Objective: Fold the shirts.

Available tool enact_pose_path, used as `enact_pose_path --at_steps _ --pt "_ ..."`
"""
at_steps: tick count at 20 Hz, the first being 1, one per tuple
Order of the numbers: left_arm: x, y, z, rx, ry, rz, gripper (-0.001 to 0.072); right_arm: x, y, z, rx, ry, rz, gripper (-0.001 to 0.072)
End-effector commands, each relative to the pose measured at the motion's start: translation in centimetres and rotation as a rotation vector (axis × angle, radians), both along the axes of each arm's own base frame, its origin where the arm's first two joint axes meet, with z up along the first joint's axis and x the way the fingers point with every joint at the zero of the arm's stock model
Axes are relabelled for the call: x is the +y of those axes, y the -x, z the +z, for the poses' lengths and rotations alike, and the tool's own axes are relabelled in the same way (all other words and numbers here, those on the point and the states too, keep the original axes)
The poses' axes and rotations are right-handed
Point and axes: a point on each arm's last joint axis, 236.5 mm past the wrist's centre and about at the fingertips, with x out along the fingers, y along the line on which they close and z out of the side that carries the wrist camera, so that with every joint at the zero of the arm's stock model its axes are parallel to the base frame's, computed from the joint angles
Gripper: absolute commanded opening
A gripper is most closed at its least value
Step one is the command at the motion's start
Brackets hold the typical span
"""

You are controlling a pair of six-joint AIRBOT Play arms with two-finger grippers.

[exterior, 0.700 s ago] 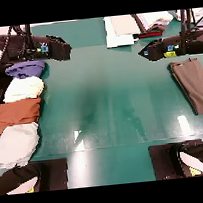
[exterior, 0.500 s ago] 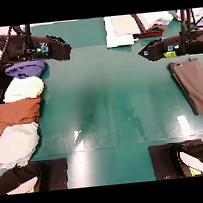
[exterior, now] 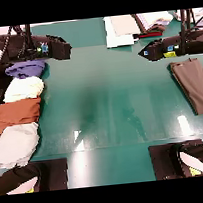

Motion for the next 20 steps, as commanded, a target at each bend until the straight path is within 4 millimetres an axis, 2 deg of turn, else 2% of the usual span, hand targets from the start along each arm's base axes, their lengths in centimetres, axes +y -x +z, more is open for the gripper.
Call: enact_pose_path --at_steps 1,2,3,6,8,11,13,15,17,20 --pt "1.6 -2.4 1.8 -0.159 -0.071 0.040 0.0245 0.0 0.0 0.0 -0.001 -0.001 0.000 0.0018" --pt "3.4 -3.7 1.9 -0.185 -0.102 0.108 0.0547 0.0 0.0 0.1 -0.001 -0.001 -0.001 0.0018" --pt "5.9 -5.2 1.6 -0.182 -0.122 0.195 0.0610 0.0 0.0 0.0 -0.001 -0.001 0.000 0.0018" --pt "13.1 -9.3 -1.5 -0.115 -0.185 0.367 0.0611 0.0 0.0 0.0 -0.001 -0.001 0.000 0.0018" --pt "17.9 -12.0 -5.3 -0.038 -0.223 0.463 0.0611 0.0 0.0 0.0 0.000 -0.001 0.000 0.0018" --pt "23.9 -15.2 -12.9 0.106 -0.275 0.566 0.0611 0.0 0.0 0.0 0.001 -0.001 0.001 0.0018" --pt "27.4 -16.8 -18.7 0.203 -0.299 0.617 0.0612 0.0 0.1 0.0 0.002 0.000 0.002 0.0018" --pt "29.8 -17.7 -23.5 0.270 -0.314 0.647 0.0611 0.0 0.1 0.0 0.002 0.000 0.002 0.0018" --pt "31.4 -18.6 -26.6 0.288 -0.314 0.667 0.0611 0.1 0.2 -0.1 0.008 0.001 0.005 0.0018" --pt "33.0 -20.2 -28.3 0.247 -0.299 0.690 0.0611 0.2 1.0 -0.7 0.042 0.012 0.026 0.0018"
